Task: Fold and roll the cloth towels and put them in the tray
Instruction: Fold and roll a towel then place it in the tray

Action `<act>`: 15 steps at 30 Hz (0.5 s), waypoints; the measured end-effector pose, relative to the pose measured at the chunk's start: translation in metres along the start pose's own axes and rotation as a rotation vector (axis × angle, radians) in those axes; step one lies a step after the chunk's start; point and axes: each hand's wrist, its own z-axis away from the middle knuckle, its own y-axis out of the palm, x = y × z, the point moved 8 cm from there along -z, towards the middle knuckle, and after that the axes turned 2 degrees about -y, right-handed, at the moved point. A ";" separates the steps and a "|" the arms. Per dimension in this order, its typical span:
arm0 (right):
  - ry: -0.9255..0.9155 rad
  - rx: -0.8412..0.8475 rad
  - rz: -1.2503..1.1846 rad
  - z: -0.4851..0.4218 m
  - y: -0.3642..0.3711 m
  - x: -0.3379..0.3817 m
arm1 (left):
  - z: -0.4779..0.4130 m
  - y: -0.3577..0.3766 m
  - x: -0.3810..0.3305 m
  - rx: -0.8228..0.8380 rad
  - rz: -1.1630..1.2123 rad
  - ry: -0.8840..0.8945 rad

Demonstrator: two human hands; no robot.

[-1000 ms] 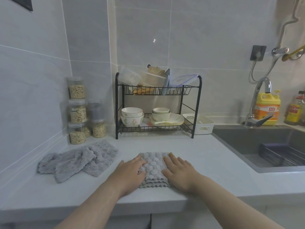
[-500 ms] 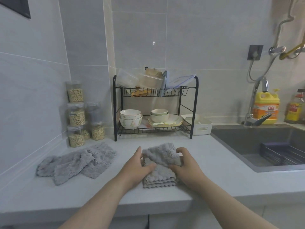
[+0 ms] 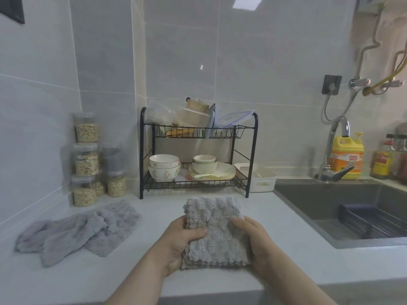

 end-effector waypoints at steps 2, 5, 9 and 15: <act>0.000 -0.059 -0.001 -0.002 -0.005 -0.001 | 0.000 -0.001 0.000 -0.009 0.025 -0.009; -0.040 -0.186 -0.050 -0.005 -0.018 0.000 | -0.001 0.001 0.002 -0.015 0.033 -0.009; -0.069 -0.159 -0.090 -0.002 -0.015 0.003 | 0.000 -0.003 0.002 -0.070 0.025 0.002; -0.002 -0.044 0.079 0.003 0.005 -0.001 | 0.002 -0.008 -0.002 -0.111 0.090 0.032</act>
